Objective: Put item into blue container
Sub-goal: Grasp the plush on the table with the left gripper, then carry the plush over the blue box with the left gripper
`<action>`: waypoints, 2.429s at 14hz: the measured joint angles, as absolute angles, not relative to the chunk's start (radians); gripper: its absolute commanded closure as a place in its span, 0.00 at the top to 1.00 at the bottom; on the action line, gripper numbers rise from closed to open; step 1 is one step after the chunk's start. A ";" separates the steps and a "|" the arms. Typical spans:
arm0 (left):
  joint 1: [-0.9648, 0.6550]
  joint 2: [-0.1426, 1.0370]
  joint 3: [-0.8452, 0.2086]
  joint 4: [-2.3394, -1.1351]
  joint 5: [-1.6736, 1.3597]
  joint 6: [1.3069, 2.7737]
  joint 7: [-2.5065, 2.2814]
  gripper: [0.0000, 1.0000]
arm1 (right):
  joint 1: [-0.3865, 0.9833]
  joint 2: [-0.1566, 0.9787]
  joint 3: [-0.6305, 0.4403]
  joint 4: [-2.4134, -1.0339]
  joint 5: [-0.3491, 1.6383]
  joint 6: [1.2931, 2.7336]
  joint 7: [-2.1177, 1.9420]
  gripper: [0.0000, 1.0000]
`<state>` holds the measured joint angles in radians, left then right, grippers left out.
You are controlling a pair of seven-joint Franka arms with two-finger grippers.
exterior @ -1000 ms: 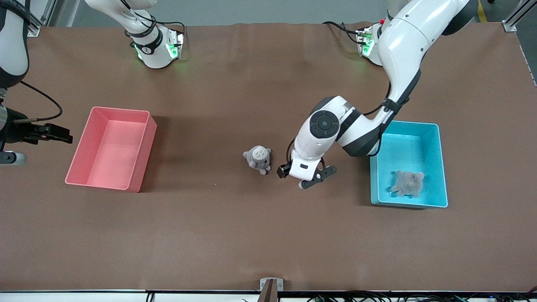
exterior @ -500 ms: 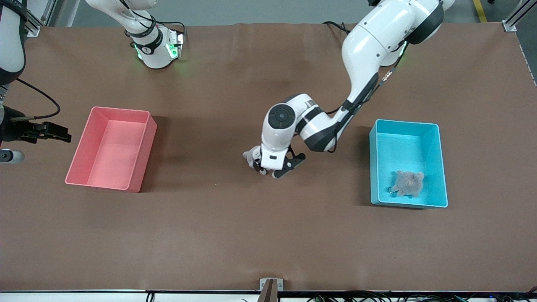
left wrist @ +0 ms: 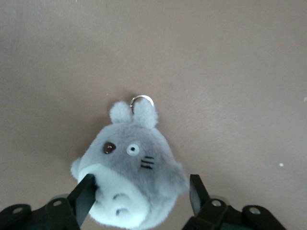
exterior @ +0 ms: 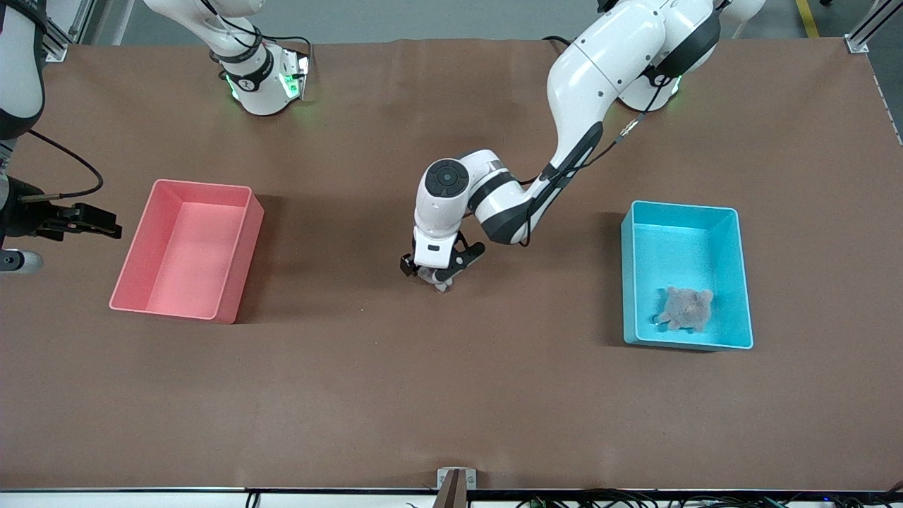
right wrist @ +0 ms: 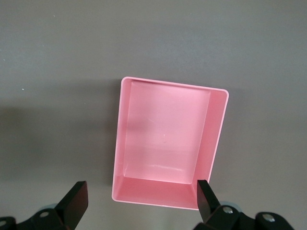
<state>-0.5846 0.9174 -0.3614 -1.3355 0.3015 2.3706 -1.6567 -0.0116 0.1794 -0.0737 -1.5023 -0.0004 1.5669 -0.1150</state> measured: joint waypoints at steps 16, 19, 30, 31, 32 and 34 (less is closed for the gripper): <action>-0.594 0.935 -0.313 -1.307 0.310 2.342 -1.634 0.00 | -0.009 0.174 -0.063 -1.421 0.009 1.456 -0.115 1.00; -0.564 0.877 -0.310 -1.291 0.311 2.281 -1.615 0.00 | -0.010 0.173 -0.064 -1.421 0.009 1.418 -0.115 1.00; -0.142 0.364 -0.414 -1.666 0.293 2.031 -0.999 0.00 | -0.011 -0.036 -0.066 -1.673 0.009 1.546 -0.115 1.00; -0.087 0.315 -0.422 -1.727 0.286 2.030 -0.923 0.00 | -0.011 -0.046 -0.066 -1.683 0.009 1.548 -0.115 1.00; -0.035 0.267 -0.426 -1.787 0.282 2.030 -0.845 0.00 | -0.011 -0.056 -0.066 -1.695 0.009 1.552 -0.115 1.00; 0.061 0.186 -0.427 -1.889 0.277 2.032 -0.693 0.00 | -0.011 -0.074 -0.066 -1.717 0.009 1.561 -0.115 1.00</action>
<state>0.0612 0.1863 -0.4270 -1.8892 0.2775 2.0317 -0.6931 -0.0114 -0.0744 -0.0657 -1.7166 0.0088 1.5609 -0.1150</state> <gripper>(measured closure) 0.996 0.000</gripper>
